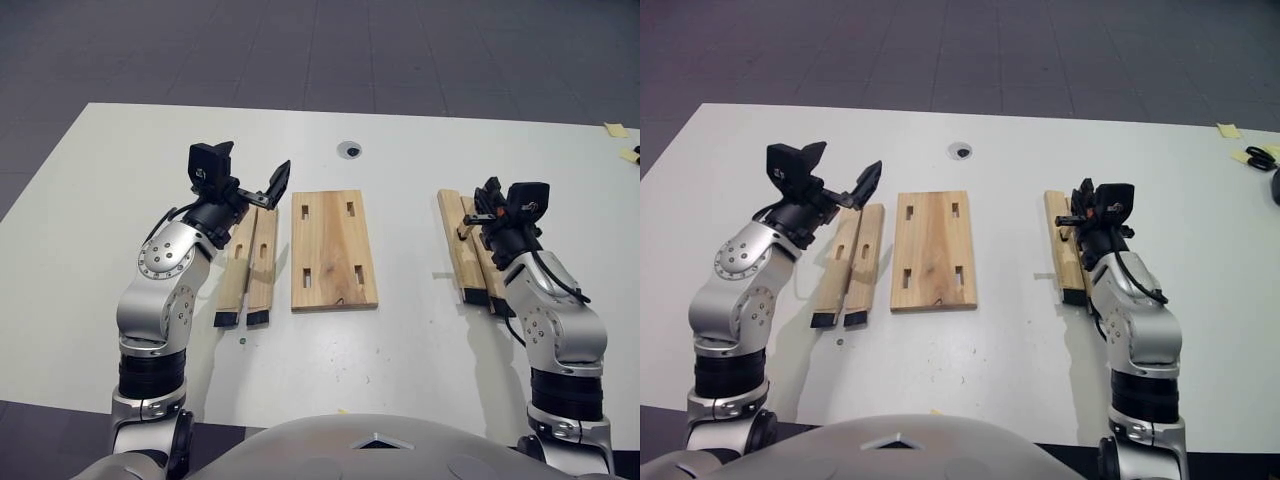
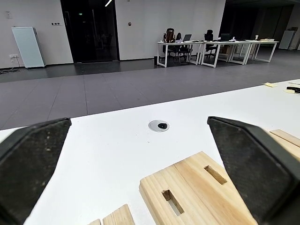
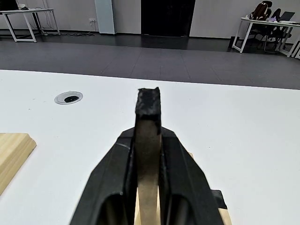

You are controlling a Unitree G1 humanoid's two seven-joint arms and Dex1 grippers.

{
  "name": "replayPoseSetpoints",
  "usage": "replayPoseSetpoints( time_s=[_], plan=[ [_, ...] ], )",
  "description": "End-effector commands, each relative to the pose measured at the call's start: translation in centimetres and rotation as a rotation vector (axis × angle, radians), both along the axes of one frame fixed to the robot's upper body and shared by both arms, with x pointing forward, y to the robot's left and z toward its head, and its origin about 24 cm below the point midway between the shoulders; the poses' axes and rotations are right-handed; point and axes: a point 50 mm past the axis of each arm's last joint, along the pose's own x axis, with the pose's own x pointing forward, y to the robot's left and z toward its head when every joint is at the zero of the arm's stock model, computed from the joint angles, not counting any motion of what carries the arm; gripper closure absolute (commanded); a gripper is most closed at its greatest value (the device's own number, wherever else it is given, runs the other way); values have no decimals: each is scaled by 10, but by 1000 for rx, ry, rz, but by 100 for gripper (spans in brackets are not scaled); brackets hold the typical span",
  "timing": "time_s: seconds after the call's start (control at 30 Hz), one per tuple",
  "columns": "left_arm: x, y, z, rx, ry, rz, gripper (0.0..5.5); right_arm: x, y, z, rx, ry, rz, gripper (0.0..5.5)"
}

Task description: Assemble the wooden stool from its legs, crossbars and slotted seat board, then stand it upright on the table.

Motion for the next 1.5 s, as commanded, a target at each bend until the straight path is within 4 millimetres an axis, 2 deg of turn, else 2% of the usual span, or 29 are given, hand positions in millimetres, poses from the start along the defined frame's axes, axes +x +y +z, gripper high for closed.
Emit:
replayPoseSetpoints(
  time_s=[0.03, 0.17, 0.2, 0.33, 0.53, 0.67, 0.73, 0.9, 0.97, 1.07, 1.13, 1.2, 1.33, 1.5],
  plan=[
    [2, 3, -2, 32, 5, 2, 10, 4, 2, -20, 101, 71, -38, 509],
    [3, 4, -3, 36, 8, 2, 10, 25, 4, 26, 169, -137, -52, 509],
    [3, 3, -4, 34, 15, -8, 10, 30, 5, 38, 181, -185, -54, 472],
    [-1, -4, -5, 24, 41, -107, 10, 40, 3, 79, 238, -333, -86, 406],
    [-5, -10, -7, 25, 54, -178, 10, 47, 7, 117, 263, -442, -68, 316],
    [-3, -9, -8, 28, 51, -151, 10, 60, 20, 141, 247, -485, 25, 248],
    [-2, -9, -8, 29, 47, -138, 10, 70, 27, 138, 239, -453, 67, 215],
    [1, -10, -9, 30, 46, -122, 10, 92, 38, 100, 211, -323, 139, 137],
    [2, -11, -9, 26, 44, -121, 10, 97, 35, 77, 190, -236, 140, 102],
    [1, -11, -10, 22, 45, -120, 10, 91, 22, 15, 114, -34, 114, 56],
    [0, -12, -10, 20, 46, -121, 10, 84, 16, -6, 128, 25, 105, 18],
    [0, -12, -10, 21, 46, -120, 10, 83, 20, -2, 226, -13, 131, 11],
    [0, -13, -12, 24, 49, -122, 10, 90, 28, 43, 405, -199, 207, 11],
    [1, -14, -12, 20, 46, -123, 10, 96, 10, 98, 357, -409, 179, 11]
  ],
)
